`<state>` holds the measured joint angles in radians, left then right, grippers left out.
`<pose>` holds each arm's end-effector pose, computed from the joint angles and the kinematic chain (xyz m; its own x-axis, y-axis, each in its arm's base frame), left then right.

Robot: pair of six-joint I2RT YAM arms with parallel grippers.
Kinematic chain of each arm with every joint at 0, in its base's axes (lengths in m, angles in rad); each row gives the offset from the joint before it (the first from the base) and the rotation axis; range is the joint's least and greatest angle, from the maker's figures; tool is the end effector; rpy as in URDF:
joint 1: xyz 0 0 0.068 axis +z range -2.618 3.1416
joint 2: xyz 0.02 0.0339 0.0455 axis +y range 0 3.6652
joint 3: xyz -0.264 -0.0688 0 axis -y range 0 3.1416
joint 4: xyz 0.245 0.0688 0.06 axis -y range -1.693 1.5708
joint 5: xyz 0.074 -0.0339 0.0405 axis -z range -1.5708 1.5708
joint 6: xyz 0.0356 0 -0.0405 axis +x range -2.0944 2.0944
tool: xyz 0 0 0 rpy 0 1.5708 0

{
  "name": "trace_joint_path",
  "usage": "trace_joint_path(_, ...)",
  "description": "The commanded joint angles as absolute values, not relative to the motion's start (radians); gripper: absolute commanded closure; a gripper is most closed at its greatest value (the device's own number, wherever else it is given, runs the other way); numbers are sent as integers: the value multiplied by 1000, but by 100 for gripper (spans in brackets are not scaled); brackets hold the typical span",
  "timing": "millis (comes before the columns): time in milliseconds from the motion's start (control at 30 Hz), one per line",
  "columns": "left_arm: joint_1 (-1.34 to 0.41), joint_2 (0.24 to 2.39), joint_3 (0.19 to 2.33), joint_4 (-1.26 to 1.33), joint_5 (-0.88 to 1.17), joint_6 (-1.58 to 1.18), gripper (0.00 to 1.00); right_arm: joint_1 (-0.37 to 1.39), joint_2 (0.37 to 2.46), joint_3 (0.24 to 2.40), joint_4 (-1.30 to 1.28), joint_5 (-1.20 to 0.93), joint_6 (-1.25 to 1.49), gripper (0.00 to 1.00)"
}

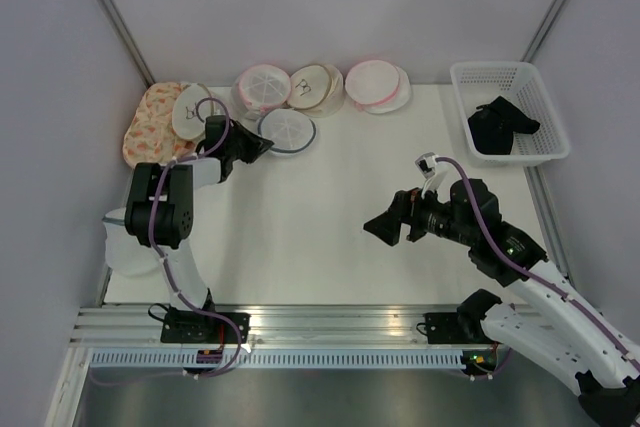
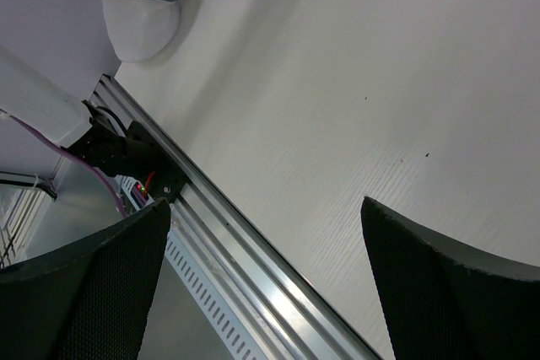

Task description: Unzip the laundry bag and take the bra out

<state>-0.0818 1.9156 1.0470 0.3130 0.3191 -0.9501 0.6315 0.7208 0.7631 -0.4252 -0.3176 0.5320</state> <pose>0.4026 -0.0442 0.1568 -0.5849 -0.7270 -0.3595 -0.2280 0.5728 -0.7874 0.1257 0.1057 0.3178 -0.6630 0.1121 -0.7402 -0.5318 0.6253 0.5711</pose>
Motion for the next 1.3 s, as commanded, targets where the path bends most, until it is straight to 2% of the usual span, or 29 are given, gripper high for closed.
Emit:
trace_joint_path(0, -107, 1849, 987, 389, 348, -971, 98, 638, 733, 765, -393, -316, 546, 2)
trace_joint_path(133, -162, 1683, 823, 414, 290, -1011, 98, 644, 750, 758, -382, -267, 571, 2)
trace_joint_path(233, -267, 1518, 683, 400, 187, -1081, 98, 646, 782, 732, -344, -238, 612, 2)
trace_joint_path(367, -527, 1310, 540, 387, -56, -1216, 98, 655, 845, 674, -241, -222, 683, 2)
trace_joint_path(500, -675, 1168, 479, 289, -173, -1324, 98, 680, 914, 664, -247, -158, 654, 2)
trace_joint_path(667, -811, 1115, 450, 181, -329, -1397, 98, 733, 1000, 669, -215, -134, 716, 2)
trace_joint_path(833, -862, 1085, 354, 334, -382, -1451, 98, 784, 999, 534, 32, -160, 1014, 2)
trace_joint_path(1033, -916, 1010, 273, 413, -452, -1468, 98, 798, 887, 313, 323, -112, 1320, 2)
trace_joint_path(1267, -962, 971, 236, 495, -451, -1462, 98, 798, 925, 264, 498, -74, 1408, 2)
